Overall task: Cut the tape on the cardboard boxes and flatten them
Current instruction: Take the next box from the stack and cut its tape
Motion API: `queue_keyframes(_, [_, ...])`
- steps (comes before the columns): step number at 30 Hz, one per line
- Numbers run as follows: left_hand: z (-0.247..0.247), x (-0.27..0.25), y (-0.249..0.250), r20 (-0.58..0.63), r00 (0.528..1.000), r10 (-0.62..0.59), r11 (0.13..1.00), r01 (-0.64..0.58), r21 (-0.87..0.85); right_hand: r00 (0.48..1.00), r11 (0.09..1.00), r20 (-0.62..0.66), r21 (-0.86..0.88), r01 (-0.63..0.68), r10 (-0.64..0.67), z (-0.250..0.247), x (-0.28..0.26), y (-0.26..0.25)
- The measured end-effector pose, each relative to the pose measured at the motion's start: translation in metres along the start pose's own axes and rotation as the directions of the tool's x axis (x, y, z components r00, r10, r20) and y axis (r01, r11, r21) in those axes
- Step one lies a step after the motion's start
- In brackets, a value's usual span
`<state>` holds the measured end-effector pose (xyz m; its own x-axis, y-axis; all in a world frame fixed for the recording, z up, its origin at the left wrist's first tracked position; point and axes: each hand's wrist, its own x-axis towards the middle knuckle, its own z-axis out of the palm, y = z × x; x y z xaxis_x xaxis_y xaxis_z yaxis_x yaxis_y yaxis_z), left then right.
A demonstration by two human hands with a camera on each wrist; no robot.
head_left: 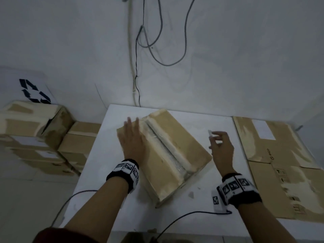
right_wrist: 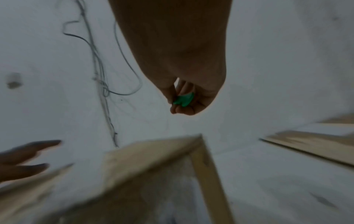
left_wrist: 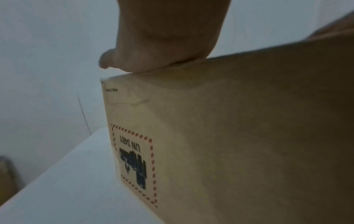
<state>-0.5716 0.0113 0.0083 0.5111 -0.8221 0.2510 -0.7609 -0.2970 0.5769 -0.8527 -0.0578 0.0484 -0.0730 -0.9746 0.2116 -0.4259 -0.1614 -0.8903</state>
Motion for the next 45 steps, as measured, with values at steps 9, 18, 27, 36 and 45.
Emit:
queue_keyframes(9, [0.002, 0.026, -0.018, 0.304, 0.946, 0.111, 0.974, -0.164, 0.156, 0.896, 0.983, 0.443, -0.178, 0.048, 0.037, 0.136, 0.019, -0.057])
queue_keyframes(18, [0.000, 0.027, -0.020, 0.266, 0.958, 0.105, 0.990, -0.127, 0.068, 0.891, 0.973, 0.453, -0.208, 0.100, 0.005, 0.191, 0.019, -0.074])
queue_keyframes(27, [0.004, 0.028, -0.019, 0.257, 0.959, 0.120, 0.984, -0.148, 0.094, 0.847, 0.865, 0.507, -0.341, 0.370, -0.163, 0.202, 0.012, -0.075])
queue_keyframes(36, [0.005, 0.028, -0.017, 0.250, 0.963, 0.099, 0.979, -0.139, 0.151, 0.817, 0.745, 0.573, -0.518, 0.420, -0.062, 0.193, -0.001, -0.087])
queue_keyframes(45, [0.005, 0.028, -0.017, 0.262, 0.959, 0.105, 0.978, -0.147, 0.147, 0.801, 0.669, 0.583, -0.650, 0.360, 0.136, 0.131, -0.029, -0.075])
